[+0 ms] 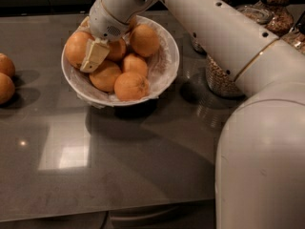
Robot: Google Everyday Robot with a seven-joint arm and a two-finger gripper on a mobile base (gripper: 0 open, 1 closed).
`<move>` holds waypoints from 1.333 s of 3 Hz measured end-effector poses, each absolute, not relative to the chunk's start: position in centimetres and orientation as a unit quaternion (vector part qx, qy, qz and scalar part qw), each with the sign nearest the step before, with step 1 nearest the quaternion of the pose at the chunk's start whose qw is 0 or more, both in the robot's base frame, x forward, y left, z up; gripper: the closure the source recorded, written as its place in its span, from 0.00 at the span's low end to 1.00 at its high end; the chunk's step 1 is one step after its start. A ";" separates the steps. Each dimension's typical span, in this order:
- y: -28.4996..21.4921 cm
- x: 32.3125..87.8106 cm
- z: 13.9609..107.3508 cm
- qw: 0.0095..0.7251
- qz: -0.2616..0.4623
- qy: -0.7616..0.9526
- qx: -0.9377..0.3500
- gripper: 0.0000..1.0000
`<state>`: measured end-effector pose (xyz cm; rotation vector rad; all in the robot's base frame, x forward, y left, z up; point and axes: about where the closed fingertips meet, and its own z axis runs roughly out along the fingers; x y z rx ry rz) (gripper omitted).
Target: Pick orange from white bowl
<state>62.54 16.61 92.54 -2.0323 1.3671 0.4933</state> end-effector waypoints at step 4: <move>14.3 58.8 101.3 0.424 0.204 0.470 -0.747 1.00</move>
Offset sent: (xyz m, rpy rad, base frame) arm -0.0037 0.0044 0.0348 0.1165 -0.0358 0.0411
